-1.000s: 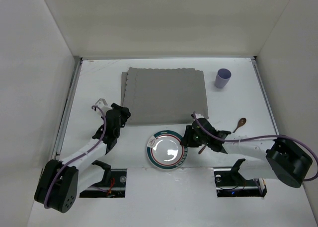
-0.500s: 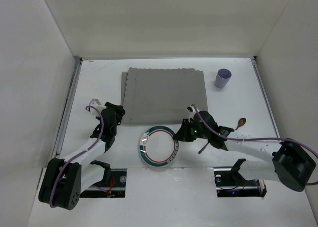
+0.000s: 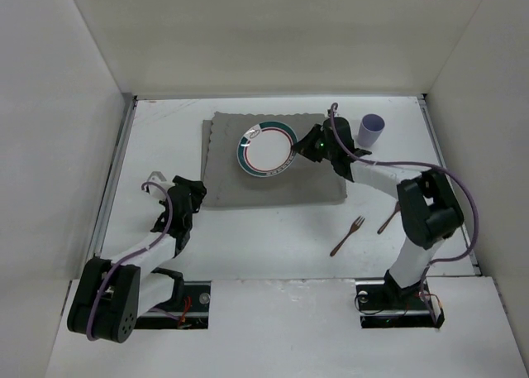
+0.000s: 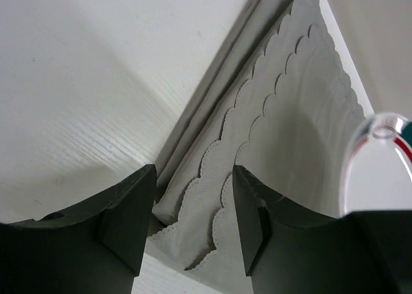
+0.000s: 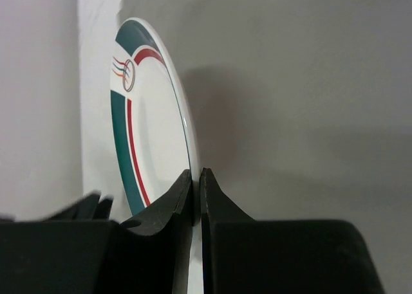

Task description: Set the dinner table for one person

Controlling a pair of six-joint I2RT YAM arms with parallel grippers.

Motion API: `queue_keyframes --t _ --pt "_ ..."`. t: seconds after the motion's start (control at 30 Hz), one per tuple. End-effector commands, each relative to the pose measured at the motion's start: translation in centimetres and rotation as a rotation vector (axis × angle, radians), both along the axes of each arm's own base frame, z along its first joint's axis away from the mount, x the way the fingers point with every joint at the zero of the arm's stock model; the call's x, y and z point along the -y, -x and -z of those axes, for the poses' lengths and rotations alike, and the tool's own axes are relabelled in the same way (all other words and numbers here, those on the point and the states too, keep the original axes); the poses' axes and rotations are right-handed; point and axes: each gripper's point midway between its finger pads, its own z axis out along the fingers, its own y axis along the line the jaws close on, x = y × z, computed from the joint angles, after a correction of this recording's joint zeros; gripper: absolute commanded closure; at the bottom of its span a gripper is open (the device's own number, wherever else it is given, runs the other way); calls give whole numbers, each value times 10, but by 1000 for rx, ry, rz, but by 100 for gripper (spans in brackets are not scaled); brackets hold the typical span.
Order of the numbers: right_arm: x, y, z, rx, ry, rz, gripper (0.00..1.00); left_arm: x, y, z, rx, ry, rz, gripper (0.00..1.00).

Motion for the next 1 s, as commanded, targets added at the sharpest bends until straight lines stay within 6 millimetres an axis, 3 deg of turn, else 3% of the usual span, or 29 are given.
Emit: queue_keyframes --t 0.0,0.1,0.27,0.53,0.67,0.73,0.97 --pt "-6 -45 -32 78 -76 75 90 8 -7 -11 62 36 21 52" --pt "-12 -60 -17 45 -68 82 90 10 -6 -13 68 44 28 52" --pt "-9 -66 12 -22 -63 117 90 8 -6 -11 65 45 23 52" --pt "1 -47 58 -119 26 125 87 15 -8 -7 51 47 41 52" --pt "8 -31 77 -169 51 128 77 13 -9 -6 49 44 33 52" --pt "12 -26 81 -173 62 139 72 12 -8 -7 55 47 32 52" --pt "7 -4 74 -159 93 84 71 12 -7 -9 63 48 27 52"
